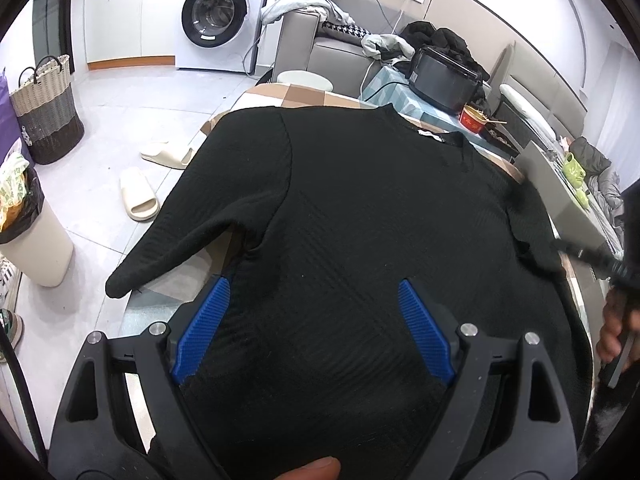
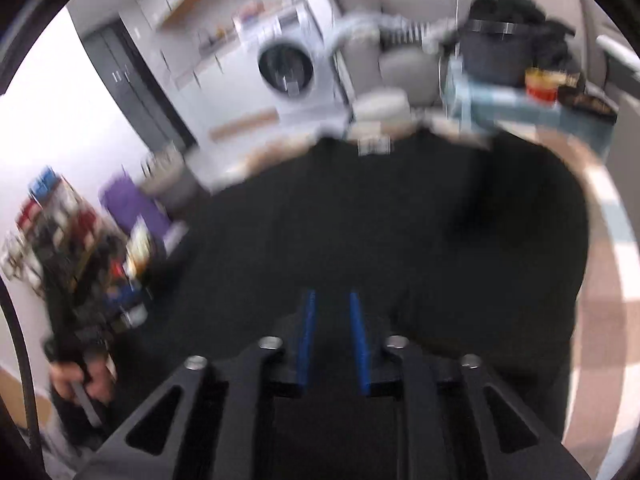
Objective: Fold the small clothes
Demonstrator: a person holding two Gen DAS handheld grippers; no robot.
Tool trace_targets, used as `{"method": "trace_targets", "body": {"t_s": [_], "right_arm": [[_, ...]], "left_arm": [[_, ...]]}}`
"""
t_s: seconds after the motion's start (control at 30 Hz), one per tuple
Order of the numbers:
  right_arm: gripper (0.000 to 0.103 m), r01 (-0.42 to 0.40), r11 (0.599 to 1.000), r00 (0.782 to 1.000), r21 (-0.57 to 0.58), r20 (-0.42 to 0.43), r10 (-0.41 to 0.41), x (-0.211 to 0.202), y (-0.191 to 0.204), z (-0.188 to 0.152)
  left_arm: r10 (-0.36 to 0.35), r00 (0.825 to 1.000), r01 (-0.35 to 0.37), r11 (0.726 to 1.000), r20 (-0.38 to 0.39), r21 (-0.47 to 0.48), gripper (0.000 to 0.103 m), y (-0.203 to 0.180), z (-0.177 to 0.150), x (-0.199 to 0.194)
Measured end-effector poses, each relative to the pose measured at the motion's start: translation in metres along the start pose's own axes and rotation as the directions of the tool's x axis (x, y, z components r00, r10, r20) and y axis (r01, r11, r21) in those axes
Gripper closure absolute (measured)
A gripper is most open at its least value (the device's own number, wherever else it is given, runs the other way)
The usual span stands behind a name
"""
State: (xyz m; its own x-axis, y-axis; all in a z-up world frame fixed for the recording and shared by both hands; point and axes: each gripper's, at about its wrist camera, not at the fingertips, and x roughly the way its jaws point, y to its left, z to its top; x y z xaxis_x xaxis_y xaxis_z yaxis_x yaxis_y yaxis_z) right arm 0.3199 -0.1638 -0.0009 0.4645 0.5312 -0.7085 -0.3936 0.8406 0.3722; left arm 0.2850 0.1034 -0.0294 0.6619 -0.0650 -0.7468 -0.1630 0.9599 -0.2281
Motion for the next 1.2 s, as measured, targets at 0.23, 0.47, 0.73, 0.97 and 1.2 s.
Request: {"method": "trace_targets", "body": {"t_s": [0.23, 0.47, 0.73, 0.97, 1.2], "right_arm": [[0.061, 0.191, 0.973, 0.979, 0.131, 0.048, -0.198, -0.022, -0.046, -0.015], [0.061, 0.189, 0.955, 0.979, 0.23, 0.031, -0.201, -0.03, -0.07, -0.028], [0.057, 0.159, 0.956, 0.981, 0.248, 0.066, -0.18, -0.042, -0.064, -0.039], [0.057, 0.165, 0.954, 0.981, 0.25, 0.061, -0.186, -0.042, -0.062, -0.044], [0.057, 0.168, 0.942, 0.979, 0.289, 0.067, -0.195, -0.045, -0.07, -0.049]], "left_arm": [[0.028, 1.0, -0.027, 0.996, 0.01, -0.08, 0.018, 0.024, 0.005, -0.001], [0.056, 0.998, -0.053, 0.939, -0.001, -0.34, 0.024, 0.102, 0.004, -0.007], [-0.02, 1.0, 0.011, 0.812, -0.009, -0.584, 0.027, 0.183, -0.009, 0.007], [-0.102, 0.99, 0.018, 0.776, -0.098, -0.63, 0.049, 0.206, -0.01, 0.062], [0.003, 1.0, -0.011, 0.81, -0.014, -0.586, 0.098, 0.183, 0.007, 0.053]]}}
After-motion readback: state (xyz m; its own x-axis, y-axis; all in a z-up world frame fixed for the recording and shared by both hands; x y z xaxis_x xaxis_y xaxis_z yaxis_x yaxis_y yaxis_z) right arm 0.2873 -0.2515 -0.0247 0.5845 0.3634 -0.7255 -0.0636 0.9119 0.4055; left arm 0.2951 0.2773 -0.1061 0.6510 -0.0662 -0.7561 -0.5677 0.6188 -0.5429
